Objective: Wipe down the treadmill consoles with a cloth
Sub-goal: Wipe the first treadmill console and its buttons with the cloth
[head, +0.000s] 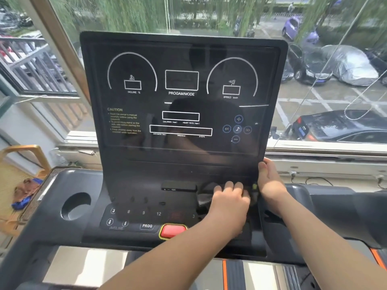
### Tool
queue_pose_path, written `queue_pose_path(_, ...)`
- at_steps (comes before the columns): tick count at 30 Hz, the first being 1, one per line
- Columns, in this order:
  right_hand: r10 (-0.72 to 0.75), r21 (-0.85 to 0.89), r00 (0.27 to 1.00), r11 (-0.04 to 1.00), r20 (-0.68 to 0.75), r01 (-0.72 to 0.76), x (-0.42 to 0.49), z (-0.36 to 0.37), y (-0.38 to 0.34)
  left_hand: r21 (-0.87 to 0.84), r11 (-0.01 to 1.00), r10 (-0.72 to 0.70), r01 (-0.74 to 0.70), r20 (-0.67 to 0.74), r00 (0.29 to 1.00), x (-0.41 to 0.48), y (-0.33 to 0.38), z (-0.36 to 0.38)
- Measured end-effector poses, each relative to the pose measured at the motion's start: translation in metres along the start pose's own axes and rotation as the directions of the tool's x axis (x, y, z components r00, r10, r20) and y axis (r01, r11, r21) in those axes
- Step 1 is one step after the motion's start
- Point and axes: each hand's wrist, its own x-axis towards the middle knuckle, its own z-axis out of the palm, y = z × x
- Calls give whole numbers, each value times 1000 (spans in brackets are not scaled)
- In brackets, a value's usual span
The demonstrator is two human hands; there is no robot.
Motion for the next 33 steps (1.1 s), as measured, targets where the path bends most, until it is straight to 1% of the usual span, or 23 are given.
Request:
queue_pose_path(1,3,18,1000,1000,-10,-2,-2,0,-2,-3,1000,13,-13,-31,999,-2,-2,1)
queue_pose_path(3,-28,51,999,998,-35,30,-9,2,-3,-1,995,103,-104,-149,983,-2,-11,-2)
queue_pose_path(5,-86,99,995,991,-43,90,-22,7,2,82,977,215,-199,-300,929,4,-26,-8)
queue_pose_path(6,-81,136,996,987,-48,87,-29,10,5,124,969,244,-214,-352,904,7,-36,-12)
queue_pose_path(8,-21,175,997,984,-76,34,-38,17,7,273,939,305,-210,-379,874,12,-55,-14)
queue_pose_path(9,16,185,996,983,-88,1,-42,19,5,333,920,323,-206,-350,879,11,-65,-12)
queue_pose_path(10,42,194,995,981,-92,-23,-42,22,3,357,912,321,-203,-312,894,9,-73,-8)
queue_pose_path(13,86,195,991,979,-101,-65,-45,27,-4,330,931,253,-157,-270,929,-2,-90,-7)
queue_pose_path(15,69,149,988,988,-141,-48,-56,28,-12,269,959,172,-91,-297,939,-7,-101,-10)
queue_pose_path(17,-13,72,979,997,-201,28,-73,29,-21,226,974,98,-22,-333,938,-13,-117,-15)
queue_pose_path(19,-131,12,966,991,-221,137,-89,35,-30,195,981,45,23,-337,940,-23,-140,-16)
queue_pose_path(21,-202,16,963,978,-178,208,-104,47,-37,187,982,27,36,-328,944,-37,-165,-13)
queue_pose_path(24,-186,38,979,981,-86,190,-122,73,-46,159,983,-38,90,-307,951,-61,-206,-11)
queue_pose_path(26,-185,63,982,980,-44,188,-131,94,-55,129,976,-134,178,-291,947,-78,-237,-10)
queue_pose_path(30,-98,145,993,986,72,87,-155,140,-76,55,946,-294,319,-264,919,-118,-300,2)
queue_pose_path(33,-73,162,988,985,134,50,-174,169,-84,-16,920,-385,392,-231,894,-142,-323,17)
